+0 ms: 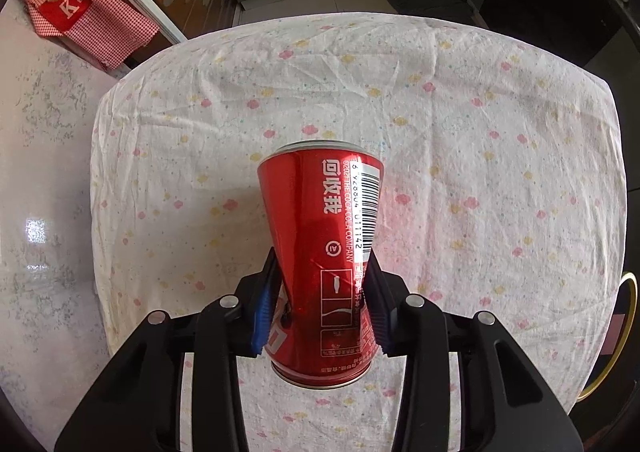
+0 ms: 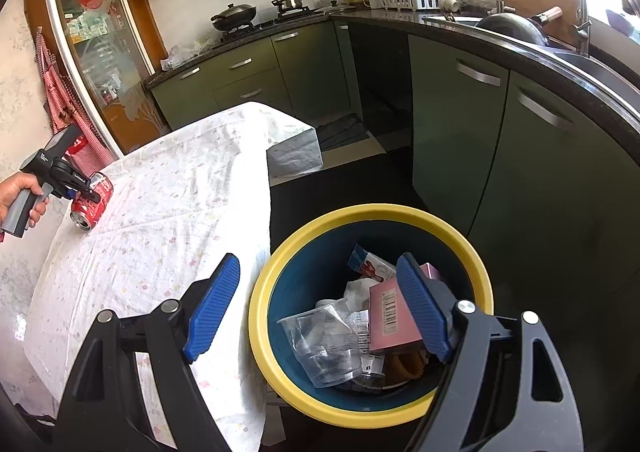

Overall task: Collect trash
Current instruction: 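Reach the left tool to the red can and grasp it, then carry the red can with the left tool over the bin and release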

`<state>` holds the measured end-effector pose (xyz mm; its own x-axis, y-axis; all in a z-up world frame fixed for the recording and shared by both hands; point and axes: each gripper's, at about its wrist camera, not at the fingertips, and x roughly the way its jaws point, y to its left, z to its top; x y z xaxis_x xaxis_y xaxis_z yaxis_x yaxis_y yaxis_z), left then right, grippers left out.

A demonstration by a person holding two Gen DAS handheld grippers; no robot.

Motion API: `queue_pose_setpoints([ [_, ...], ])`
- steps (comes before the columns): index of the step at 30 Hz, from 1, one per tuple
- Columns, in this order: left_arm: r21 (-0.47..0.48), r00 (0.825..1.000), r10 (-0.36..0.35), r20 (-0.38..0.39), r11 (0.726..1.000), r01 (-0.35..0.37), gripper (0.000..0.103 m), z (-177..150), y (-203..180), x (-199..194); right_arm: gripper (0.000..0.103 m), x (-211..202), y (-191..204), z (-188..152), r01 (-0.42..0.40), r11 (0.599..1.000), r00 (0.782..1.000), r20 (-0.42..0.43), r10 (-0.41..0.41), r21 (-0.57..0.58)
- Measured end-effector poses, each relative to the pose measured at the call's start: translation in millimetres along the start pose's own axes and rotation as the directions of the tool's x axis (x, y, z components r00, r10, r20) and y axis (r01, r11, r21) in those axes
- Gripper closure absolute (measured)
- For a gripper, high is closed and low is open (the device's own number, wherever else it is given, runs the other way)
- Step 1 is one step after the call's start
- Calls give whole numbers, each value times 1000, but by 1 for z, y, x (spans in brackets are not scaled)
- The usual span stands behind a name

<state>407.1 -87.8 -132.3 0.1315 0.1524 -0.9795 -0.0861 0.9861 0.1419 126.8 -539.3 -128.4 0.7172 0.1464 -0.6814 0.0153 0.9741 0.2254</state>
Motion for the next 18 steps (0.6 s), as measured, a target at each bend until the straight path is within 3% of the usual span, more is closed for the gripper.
queue_pose_setpoints([
  [8, 109, 991, -82, 107, 992, 70, 63, -42, -9, -47, 27, -5, 1, -6, -15, 1000, 1000, 2, 15, 3],
  [14, 261, 960, -160, 232, 960, 98, 63, -76, -45, -115, 27, -19, -5, -13, -2, 1000, 1000, 21, 1, 23],
  [18, 385, 931, -234, 280, 916, 115, 63, -101, -89, -155, 27, -34, -14, -17, 20, 999, 999, 43, -23, 51],
])
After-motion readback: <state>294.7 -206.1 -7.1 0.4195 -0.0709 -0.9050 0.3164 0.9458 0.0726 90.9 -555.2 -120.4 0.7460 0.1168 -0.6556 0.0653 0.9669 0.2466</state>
